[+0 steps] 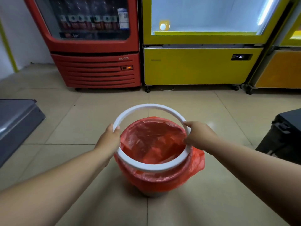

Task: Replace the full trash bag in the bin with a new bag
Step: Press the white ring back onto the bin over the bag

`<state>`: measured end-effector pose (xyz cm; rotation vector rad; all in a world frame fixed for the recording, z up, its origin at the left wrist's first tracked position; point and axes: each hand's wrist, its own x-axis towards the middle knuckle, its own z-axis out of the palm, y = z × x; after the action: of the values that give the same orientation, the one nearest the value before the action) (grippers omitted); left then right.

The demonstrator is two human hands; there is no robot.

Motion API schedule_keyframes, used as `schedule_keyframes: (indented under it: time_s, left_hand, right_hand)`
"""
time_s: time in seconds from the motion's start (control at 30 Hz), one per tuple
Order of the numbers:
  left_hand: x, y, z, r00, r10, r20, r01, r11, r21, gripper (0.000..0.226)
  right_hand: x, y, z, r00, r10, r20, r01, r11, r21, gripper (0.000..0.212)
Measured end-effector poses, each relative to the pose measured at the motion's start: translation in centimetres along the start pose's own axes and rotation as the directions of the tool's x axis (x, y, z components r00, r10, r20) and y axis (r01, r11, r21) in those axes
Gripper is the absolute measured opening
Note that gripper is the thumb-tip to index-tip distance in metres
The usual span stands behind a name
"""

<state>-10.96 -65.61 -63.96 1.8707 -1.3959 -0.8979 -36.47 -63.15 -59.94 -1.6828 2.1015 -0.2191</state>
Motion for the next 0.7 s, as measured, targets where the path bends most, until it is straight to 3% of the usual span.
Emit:
schedule_keyframes:
  time_s: [0.1, 0.3, 0.43, 0.47, 0.53, 0.6, 0.7]
  left_hand:
    - [-0.5, -1.1, 0.3, 0.998, 0.001, 0.064, -0.003, 1.0, 0.02, 0.039]
    - [-0.6, -2.4, 0.5, 0.983, 0.052, 0.176, -0.076, 0.988, 0.135, 0.038]
    - [-0.2, -3.0, 0.4, 0.985, 0.091, 0.145, -0.113, 0.982, 0.153, 0.037]
    - [0.0, -3.2, 0.4, 0.985, 0.096, 0.143, -0.119, 0.98, 0.163, 0.039]
    - [0.6, -3.5, 0.2, 0.972, 0.145, 0.186, -0.185, 0.959, 0.216, 0.051]
    - [1.3, -3.8, -0.4, 0.924, 0.228, 0.309, -0.317, 0.906, 0.281, 0.072]
    - [2.2, -4.0, -1.8, 0.811, 0.222, 0.542, -0.472, 0.796, 0.38, 0.115]
  right_hand:
    - [-0.4, 0.4, 0.8, 0.998, 0.046, 0.045, -0.04, 0.991, -0.129, 0.029]
    - [-0.2, 1.3, 2.1, 0.991, 0.088, 0.099, -0.06, 0.964, -0.259, 0.03]
    - [0.7, 1.9, 2.6, 1.0, -0.012, 0.028, 0.018, 0.975, -0.219, 0.033]
    - [0.9, 2.0, 2.6, 0.998, -0.055, 0.026, 0.058, 0.986, -0.159, 0.038]
    - [1.2, 2.5, 2.5, 0.984, -0.146, 0.105, 0.156, 0.984, -0.089, 0.07]
    - [1.3, 2.8, 2.4, 0.954, -0.181, 0.238, 0.216, 0.968, -0.13, 0.111]
    - [1.5, 3.5, 2.2, 0.924, -0.172, 0.341, 0.258, 0.939, -0.228, 0.132]
